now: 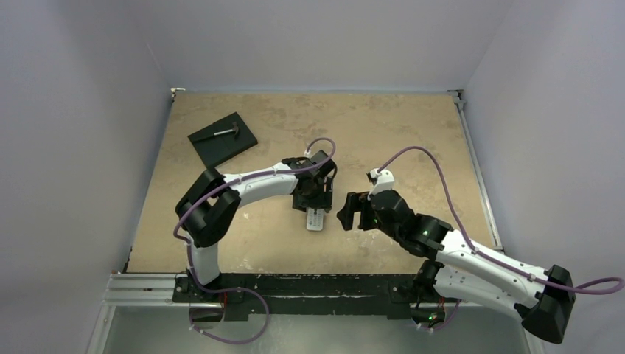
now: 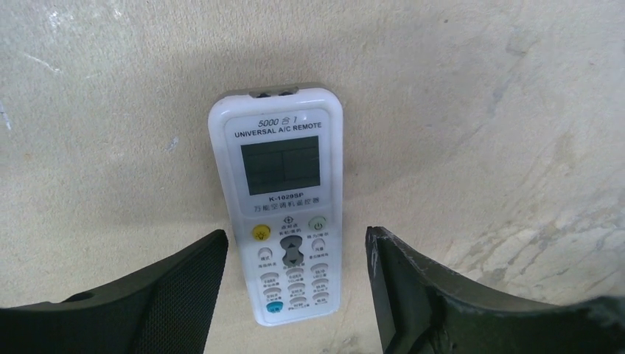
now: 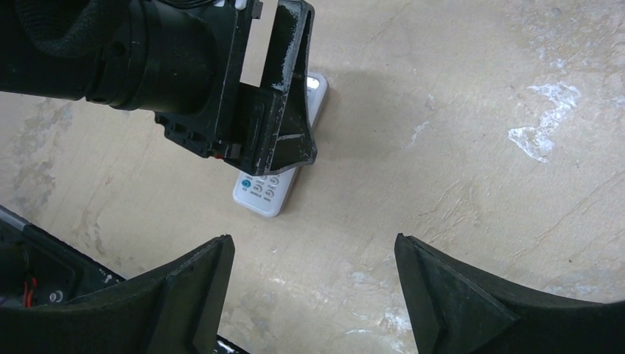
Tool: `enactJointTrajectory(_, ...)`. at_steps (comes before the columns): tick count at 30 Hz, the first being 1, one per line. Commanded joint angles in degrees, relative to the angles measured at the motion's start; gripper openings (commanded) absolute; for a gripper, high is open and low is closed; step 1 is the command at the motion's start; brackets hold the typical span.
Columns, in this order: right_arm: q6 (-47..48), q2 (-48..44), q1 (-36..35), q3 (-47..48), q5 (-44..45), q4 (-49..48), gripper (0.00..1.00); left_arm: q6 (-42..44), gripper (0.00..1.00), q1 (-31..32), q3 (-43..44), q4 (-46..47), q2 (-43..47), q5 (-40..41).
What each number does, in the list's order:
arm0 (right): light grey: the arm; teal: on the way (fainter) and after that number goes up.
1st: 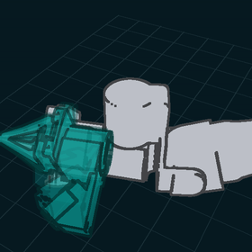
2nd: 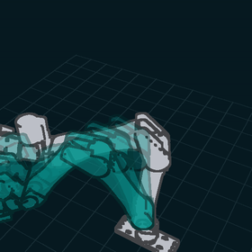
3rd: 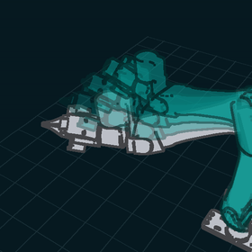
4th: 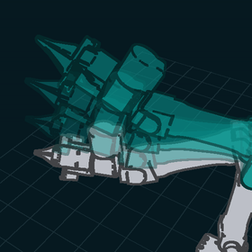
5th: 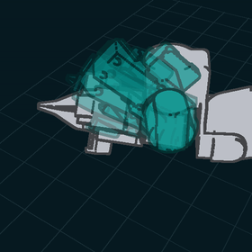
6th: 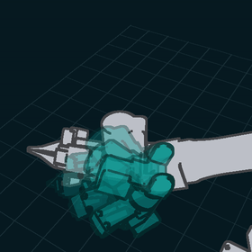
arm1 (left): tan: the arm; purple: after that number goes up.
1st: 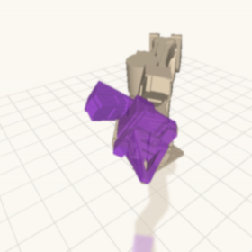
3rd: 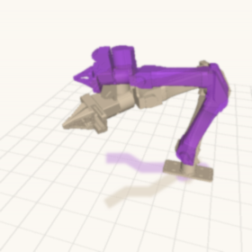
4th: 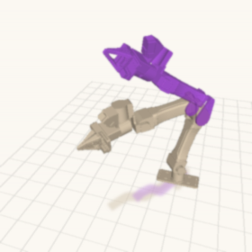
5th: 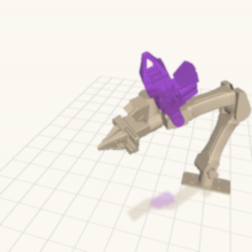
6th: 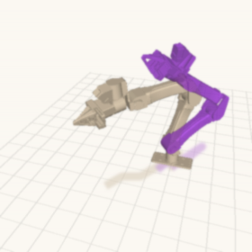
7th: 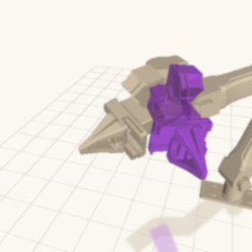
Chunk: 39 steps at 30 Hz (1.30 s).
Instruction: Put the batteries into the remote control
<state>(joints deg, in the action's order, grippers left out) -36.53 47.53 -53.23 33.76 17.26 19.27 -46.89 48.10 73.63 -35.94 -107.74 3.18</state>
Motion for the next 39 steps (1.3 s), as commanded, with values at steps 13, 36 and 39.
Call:
enactJointTrajectory(13, 5.7, -1.5, 0.2, 7.9, 7.5, 5.6, 0.98, 3.4, 0.99, 0.3, -1.2, -0.8, 20.2, 7.7)
enactJointTrajectory(36, 15.4, 0.7, 12.7, 15.2, 2.3, 9.3, 0.99, 16.4, 0.99, 0.2, -7.2, -3.6, 41.1, 32.1)
enactJointTrajectory(39, 17.7, -0.1, 15.3, 15.8, -1.7, 9.9, 0.99, 17.5, 0.99, 0.2, -9.0, -3.9, 43.8, 32.1)
